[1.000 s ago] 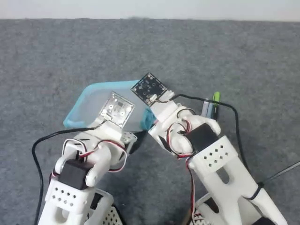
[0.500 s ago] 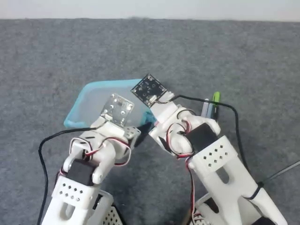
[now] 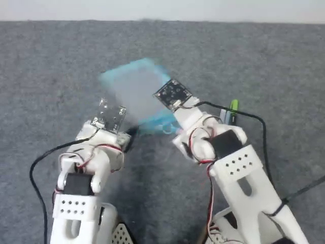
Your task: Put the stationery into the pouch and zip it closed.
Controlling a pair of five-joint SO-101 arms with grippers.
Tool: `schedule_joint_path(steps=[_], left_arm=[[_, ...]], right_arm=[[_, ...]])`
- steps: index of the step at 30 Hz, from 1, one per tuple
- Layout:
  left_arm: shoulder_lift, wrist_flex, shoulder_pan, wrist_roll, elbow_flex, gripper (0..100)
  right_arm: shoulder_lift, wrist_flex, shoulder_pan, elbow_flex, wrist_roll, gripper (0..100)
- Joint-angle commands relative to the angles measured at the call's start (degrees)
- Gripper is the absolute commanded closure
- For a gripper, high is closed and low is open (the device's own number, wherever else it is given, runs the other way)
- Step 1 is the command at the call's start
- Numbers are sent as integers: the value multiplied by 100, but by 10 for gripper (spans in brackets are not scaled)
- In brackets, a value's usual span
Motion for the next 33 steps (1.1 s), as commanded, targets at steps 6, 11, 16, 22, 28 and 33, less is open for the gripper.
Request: schedule_joint_path(steps=[6,11,16,22,28,33], left_arm=[[-26,-440,-229,-88,382,749],[-35,167,290,88,-92,746],[-35,870,844,387,-901,722],[-35,1363,1125,431,-1429,683],[18,765,1108,404,-1007,683],[18,-9,1073,422,-400,683]], right_arm=[[-312,66,295,53,88,992],[-233,57,-127,-211,53,992],[163,400,-532,-1160,-237,992],[611,444,-664,-1653,-281,992],[497,444,-778,-1688,-413,992],[48,646,-1068,-1679,-378,992]])
